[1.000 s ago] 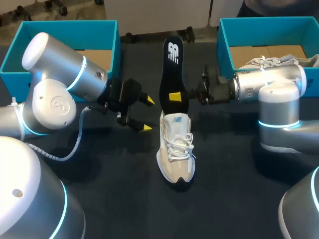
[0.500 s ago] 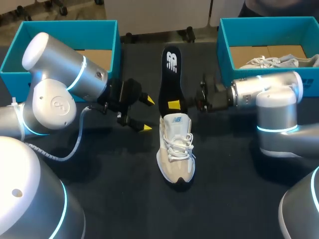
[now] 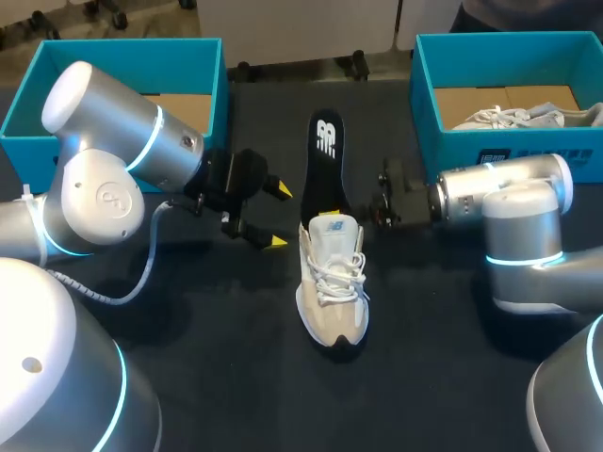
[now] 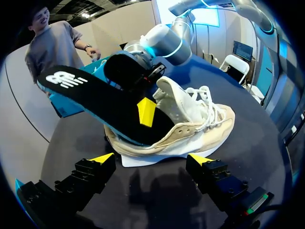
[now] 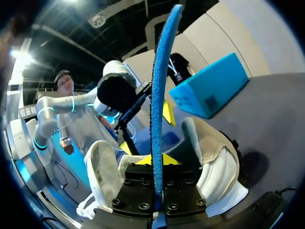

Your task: Take the shoe out of the shoebox, open the shoe tongue, remove and reinsert the insole, then place the shoe into the shoebox

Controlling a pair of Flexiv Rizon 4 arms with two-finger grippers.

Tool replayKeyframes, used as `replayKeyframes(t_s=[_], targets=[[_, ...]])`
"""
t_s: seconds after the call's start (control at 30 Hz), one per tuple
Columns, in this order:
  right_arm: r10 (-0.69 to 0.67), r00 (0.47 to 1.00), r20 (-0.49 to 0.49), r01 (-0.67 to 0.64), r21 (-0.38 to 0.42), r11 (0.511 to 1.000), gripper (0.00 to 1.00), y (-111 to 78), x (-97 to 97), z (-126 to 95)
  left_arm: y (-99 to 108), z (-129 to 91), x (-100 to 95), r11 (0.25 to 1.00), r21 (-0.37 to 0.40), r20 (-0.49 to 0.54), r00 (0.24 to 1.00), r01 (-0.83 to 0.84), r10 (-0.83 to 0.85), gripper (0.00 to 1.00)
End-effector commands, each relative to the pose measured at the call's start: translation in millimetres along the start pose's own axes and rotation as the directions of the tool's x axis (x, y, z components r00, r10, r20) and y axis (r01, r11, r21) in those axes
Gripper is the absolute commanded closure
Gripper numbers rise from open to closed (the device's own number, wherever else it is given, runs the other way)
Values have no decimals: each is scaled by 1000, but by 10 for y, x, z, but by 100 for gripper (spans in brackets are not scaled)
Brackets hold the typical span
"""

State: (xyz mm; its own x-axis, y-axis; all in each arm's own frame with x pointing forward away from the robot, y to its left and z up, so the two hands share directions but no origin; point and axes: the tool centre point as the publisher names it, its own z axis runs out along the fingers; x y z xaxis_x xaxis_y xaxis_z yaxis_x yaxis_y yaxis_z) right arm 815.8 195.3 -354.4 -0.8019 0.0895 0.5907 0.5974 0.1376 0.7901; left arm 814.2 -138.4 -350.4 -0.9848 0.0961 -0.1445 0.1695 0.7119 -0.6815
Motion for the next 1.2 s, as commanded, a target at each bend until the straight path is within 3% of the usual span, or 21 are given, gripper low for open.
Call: replayKeyframes(t_s=[0.03, 0.23, 0.33, 0.67, 0.93, 1.2], targets=[[23, 1000, 9, -23, 1, 1000, 100, -104, 11, 28, -3, -4, 3, 1000, -3, 0, 1000, 1, -1, 0], [-2, 999, 39, 2, -18, 1000, 100, -2, 37, -7, -3, -4, 3, 1000, -3, 0, 1000, 1, -1, 0], [-16, 999, 42, 16, -1, 1000, 77, 57, 48, -6, -3, -4, 3, 1000, -3, 0, 1000, 1, -1, 0], [-63, 996, 69, 63, 6, 998, 67, 180, 77, -67, -3, -4, 3, 1000, -3, 0, 1000, 1, -1, 0], [-106, 990, 88, 106, 8, 994, 69, 334, 6, -155, -3, -4, 3, 1000, -3, 0, 1000, 1, -1, 0], [-96, 994, 43, 94, 39, 995, 75, 392, -110, -136, -3, -4, 3, 1000, -3, 0, 1000, 1, -1, 0]])
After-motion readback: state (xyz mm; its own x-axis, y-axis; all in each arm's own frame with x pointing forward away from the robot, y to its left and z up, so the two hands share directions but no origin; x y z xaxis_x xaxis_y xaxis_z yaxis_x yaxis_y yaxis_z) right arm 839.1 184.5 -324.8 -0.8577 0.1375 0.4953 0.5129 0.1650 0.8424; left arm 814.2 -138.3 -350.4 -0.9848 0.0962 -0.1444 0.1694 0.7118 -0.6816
